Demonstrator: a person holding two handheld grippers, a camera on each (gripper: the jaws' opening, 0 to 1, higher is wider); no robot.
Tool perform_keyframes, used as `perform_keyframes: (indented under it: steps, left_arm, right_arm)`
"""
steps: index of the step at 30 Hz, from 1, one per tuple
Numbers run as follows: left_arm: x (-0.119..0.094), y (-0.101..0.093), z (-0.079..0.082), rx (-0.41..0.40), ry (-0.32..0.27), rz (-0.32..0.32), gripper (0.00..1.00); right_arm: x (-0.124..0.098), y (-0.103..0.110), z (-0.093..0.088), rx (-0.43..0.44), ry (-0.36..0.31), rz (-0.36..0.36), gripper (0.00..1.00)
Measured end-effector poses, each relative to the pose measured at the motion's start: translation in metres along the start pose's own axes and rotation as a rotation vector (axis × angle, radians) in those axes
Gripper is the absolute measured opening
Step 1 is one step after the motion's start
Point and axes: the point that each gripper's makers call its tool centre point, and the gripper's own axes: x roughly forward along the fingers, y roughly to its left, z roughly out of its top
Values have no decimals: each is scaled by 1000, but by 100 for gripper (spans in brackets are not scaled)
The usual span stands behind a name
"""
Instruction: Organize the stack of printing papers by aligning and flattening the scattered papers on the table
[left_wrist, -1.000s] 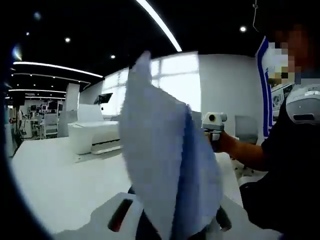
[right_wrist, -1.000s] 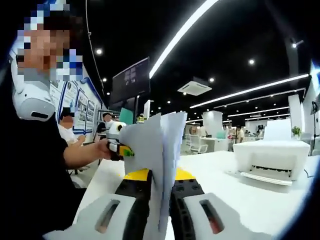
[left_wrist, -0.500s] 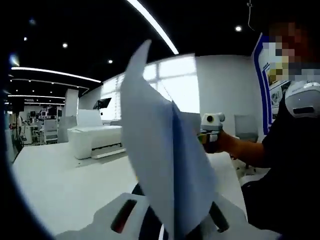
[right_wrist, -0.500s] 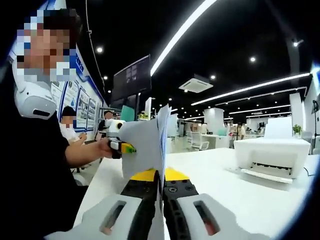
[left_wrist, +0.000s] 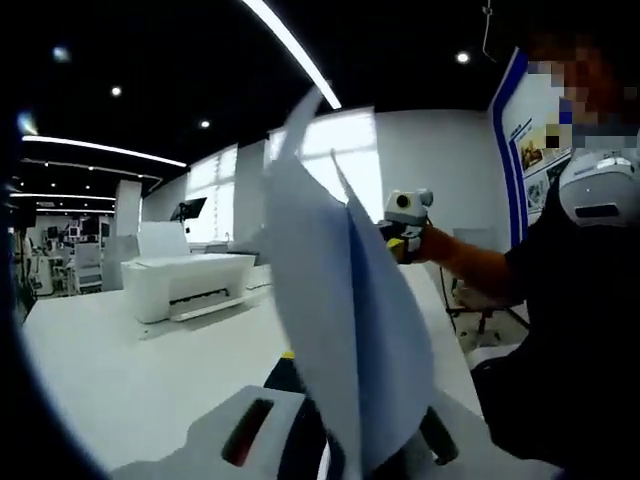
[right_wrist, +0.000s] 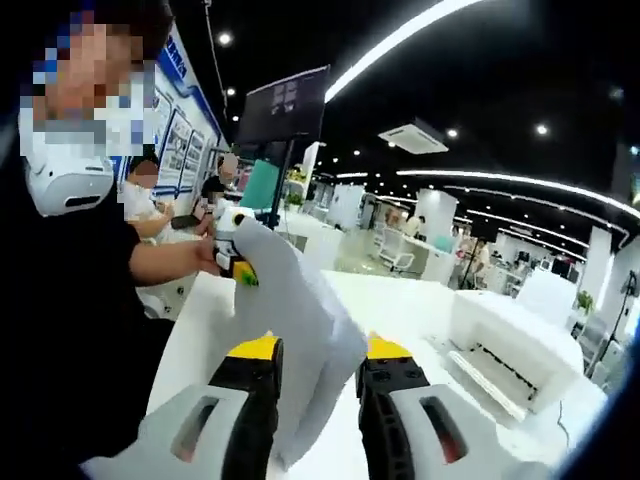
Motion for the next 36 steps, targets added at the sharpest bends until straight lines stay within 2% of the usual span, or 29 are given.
perform_keyframes:
  steps: [7, 14, 20, 28, 36]
  left_arm:
    - [0, -4, 0, 10, -6, -18, 7]
    - [1, -6, 0, 22, -3, -30, 7]
    - [0, -7, 0, 20, -3, -36, 7]
    - [1, -7, 0, 19, 1, -40, 7]
    - [0, -8, -1, 13, 7, -47, 7]
  right_arm:
    - [7, 12, 16, -90, 125, 111, 28]
    - [20, 23, 31, -178, 300, 229, 26]
    - [35, 18, 34, -237, 427, 289, 26]
    - [61, 29, 43, -307, 510, 377, 23]
    - [80, 36, 36, -358, 625, 439, 22]
